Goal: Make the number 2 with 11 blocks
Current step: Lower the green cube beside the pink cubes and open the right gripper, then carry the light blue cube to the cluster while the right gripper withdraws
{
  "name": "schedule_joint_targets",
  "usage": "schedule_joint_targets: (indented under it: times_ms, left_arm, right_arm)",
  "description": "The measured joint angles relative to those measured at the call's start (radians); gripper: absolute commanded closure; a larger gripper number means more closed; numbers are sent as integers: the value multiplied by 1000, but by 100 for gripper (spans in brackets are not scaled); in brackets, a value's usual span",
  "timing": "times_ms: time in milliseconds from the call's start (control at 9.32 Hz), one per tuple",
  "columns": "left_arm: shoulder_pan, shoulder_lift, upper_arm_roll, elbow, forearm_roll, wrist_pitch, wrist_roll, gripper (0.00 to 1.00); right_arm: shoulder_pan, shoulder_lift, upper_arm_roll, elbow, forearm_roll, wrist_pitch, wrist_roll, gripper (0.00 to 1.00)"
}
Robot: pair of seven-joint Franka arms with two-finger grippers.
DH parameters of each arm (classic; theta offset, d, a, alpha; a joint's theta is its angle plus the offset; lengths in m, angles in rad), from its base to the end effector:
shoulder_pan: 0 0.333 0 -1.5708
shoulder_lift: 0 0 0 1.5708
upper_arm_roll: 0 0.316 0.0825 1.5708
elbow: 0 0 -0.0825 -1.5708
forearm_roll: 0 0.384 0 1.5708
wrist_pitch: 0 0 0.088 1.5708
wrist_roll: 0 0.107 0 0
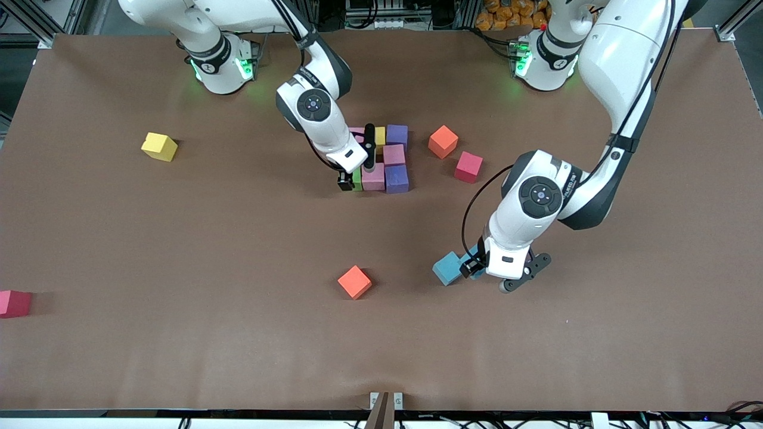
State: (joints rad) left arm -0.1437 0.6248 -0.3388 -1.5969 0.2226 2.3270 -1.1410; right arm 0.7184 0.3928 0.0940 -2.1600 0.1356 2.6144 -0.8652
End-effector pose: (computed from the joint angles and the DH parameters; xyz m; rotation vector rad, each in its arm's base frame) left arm 0.6441 -0.2928 0.2966 2.8893 0.8790 0.1312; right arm 0.3966 0.4142 0.2192 -2.1632 -2.1276 -0.0975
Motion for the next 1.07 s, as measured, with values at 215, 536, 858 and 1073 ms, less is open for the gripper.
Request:
schedule_joint_targets:
  times_ms: [215, 536, 858, 1073]
  left_arm:
    - [0, 1, 0, -1, 0, 0, 0, 100]
    - [-10, 3, -2, -1, 0, 5, 4, 100]
    - [-99, 13, -5, -1, 0, 7, 4, 100]
    - [-140, 21, -4, 6, 2, 13, 15, 100]
  right_arm:
    - [0, 0, 0, 2, 0, 1, 0, 0]
    - [-4, -2, 0, 6, 1, -6, 0, 0]
    - [-19, -42, -1, 54, 19, -150, 0, 0]
    - [-56, -81, -5, 90, 36, -252, -16, 0]
